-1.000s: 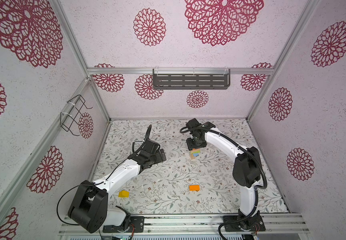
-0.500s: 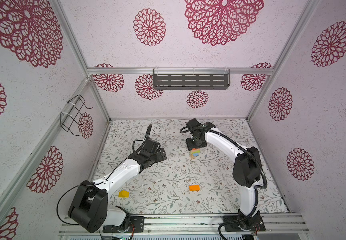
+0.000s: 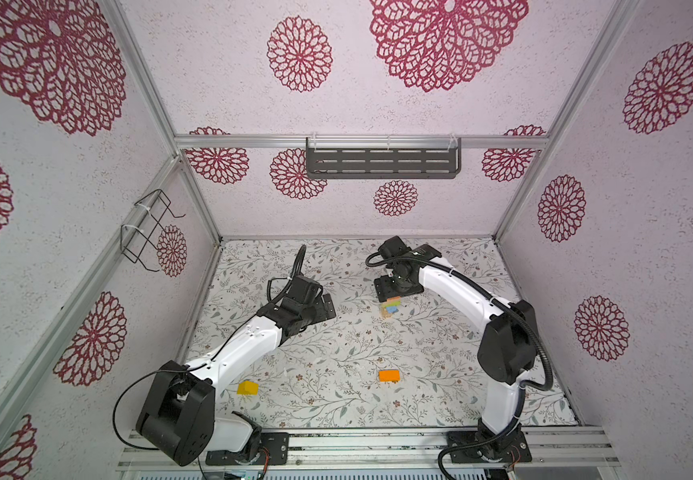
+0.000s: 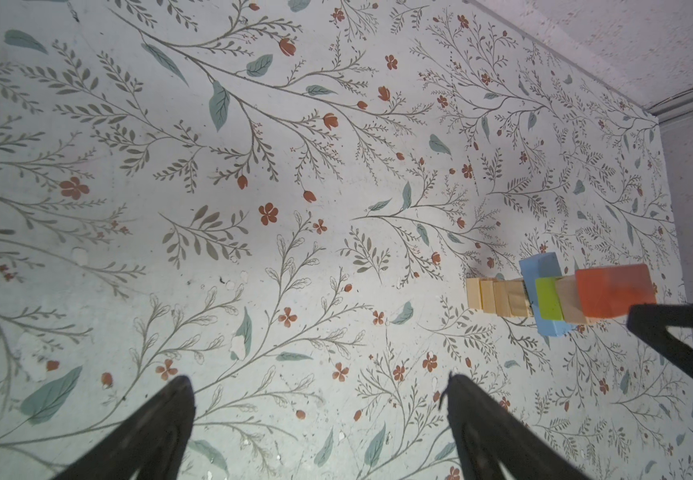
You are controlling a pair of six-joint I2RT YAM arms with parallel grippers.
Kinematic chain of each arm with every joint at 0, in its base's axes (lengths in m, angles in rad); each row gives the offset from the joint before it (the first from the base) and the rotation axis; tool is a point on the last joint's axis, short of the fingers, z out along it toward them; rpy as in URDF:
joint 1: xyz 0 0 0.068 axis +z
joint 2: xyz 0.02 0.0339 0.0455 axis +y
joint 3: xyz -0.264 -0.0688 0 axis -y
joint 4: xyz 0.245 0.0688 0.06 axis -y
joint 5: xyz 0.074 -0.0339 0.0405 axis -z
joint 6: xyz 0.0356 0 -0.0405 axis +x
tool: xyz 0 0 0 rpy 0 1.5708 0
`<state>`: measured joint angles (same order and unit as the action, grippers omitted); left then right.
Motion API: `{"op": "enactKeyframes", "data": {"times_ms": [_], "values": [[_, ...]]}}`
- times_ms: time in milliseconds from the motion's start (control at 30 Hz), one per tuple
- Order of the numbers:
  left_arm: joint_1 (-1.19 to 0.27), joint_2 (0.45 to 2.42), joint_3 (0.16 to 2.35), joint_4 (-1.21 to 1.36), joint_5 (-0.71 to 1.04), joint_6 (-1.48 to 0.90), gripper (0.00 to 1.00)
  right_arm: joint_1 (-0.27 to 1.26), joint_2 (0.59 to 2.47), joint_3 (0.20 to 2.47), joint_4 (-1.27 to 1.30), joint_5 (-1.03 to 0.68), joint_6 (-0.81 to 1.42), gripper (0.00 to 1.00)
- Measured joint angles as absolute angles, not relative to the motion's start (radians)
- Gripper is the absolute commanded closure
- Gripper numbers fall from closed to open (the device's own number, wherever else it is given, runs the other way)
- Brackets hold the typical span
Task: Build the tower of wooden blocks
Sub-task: 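Lower the red block onto the stack, open the right gripper, withdraw, then move the right gripper to the orange block nearer the robot and grasp it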
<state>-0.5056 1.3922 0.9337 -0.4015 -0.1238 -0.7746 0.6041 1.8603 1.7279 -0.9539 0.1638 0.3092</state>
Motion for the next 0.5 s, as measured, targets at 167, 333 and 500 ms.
{"op": "enactKeyframes", "data": {"times_ms": [167,333,500], "values": [[-0.509,1.355,0.934,-0.443,-0.142,-0.762,0.03,0.617,1.673,1.618,-0.934,0.201,0.328,0.01],[-0.511,1.266,0.881,-0.459,-0.149,-0.756,0.03,0.656,1.427,1.36,-0.91,0.225,0.419,0.01],[-0.512,1.195,0.789,-0.482,-0.139,-0.761,0.03,0.788,1.269,1.116,-0.897,0.277,0.579,0.02]]}}
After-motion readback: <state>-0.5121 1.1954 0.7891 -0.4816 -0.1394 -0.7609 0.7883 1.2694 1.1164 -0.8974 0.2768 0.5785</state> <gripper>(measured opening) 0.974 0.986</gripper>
